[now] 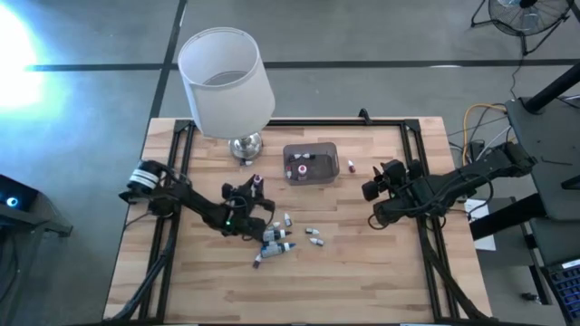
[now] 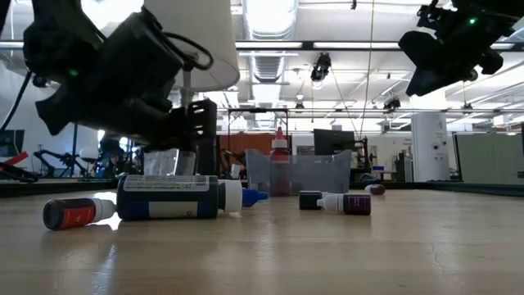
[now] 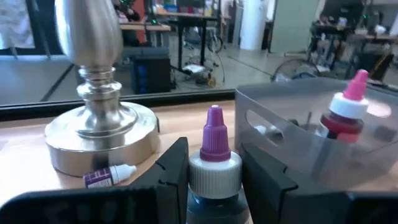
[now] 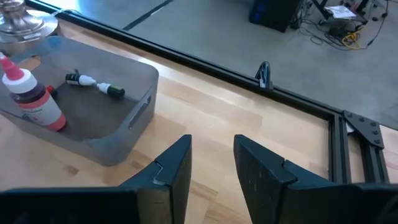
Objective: Pick & Place food coloring
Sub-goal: Put the large purple food coloring bottle into the bin
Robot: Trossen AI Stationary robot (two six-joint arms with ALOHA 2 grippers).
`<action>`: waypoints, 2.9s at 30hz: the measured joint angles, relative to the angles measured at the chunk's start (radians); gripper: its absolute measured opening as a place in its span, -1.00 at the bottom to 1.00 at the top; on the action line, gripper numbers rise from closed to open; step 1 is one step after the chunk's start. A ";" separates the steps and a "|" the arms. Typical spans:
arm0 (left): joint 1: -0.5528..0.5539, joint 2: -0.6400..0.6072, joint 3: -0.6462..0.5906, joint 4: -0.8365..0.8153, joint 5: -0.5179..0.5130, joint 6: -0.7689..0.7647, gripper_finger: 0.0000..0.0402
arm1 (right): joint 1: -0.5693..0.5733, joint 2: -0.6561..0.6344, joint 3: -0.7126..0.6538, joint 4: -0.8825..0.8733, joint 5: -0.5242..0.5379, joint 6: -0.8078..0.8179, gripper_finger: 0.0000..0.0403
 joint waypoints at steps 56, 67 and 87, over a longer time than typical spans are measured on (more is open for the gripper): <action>-0.125 -0.054 0.053 -0.249 0.177 -0.105 -0.45 | -0.119 0.098 -0.012 0.749 -0.517 -0.474 -0.43; -0.146 -0.068 0.058 -0.417 0.261 -0.114 -0.44 | -0.167 0.402 0.152 0.939 -0.663 -0.679 -0.12; -0.164 -0.083 0.054 -0.532 0.267 -0.059 -0.03 | -0.254 0.844 0.727 0.800 -0.715 -0.977 0.33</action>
